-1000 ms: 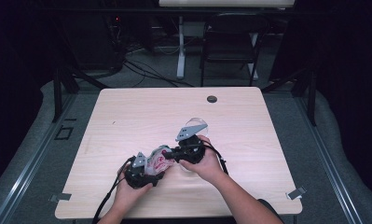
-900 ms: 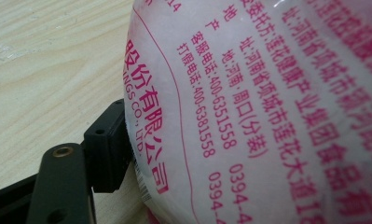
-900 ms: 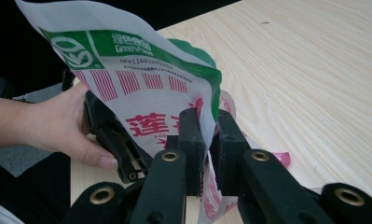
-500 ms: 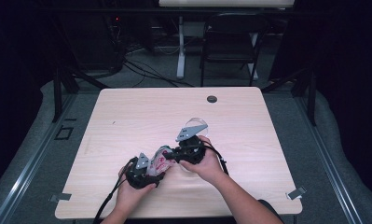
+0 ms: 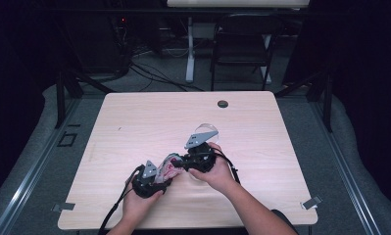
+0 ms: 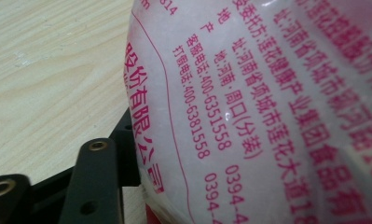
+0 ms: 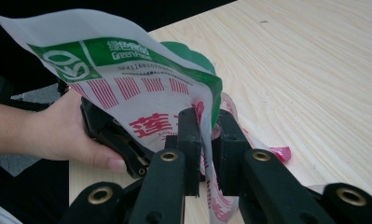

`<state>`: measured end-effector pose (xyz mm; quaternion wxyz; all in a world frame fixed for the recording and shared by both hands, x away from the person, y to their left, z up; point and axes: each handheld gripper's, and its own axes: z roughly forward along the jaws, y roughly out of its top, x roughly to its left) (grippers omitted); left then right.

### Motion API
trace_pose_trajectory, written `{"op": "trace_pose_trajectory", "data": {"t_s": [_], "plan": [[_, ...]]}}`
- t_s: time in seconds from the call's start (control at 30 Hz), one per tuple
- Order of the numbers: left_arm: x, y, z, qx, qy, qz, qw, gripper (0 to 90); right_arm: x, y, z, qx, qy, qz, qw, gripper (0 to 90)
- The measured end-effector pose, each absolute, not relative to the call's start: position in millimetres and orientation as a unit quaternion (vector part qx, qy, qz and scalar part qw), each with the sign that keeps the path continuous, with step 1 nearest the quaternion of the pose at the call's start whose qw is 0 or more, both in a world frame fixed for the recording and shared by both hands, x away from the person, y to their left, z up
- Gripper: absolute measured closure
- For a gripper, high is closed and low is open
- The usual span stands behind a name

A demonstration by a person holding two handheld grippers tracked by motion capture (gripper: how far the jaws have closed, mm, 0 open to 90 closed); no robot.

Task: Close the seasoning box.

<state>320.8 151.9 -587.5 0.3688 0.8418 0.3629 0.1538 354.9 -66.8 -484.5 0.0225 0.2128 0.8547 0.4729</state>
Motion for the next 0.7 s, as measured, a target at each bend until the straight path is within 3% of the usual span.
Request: {"op": "trace_pose_trajectory", "data": {"t_s": [0.37, 0.7], "plan": [[324, 157, -583, 0.842, 0.358, 0.148, 0.376, 56.7, 355, -68, -483, 0.211, 0.854, 0.474, 0.023, 81.8], [325, 162, -571, 0.843, 0.358, 0.169, 0.365, 59.4, 353, -73, -478, 0.216, 0.848, 0.483, 0.031, 79.4]]}}
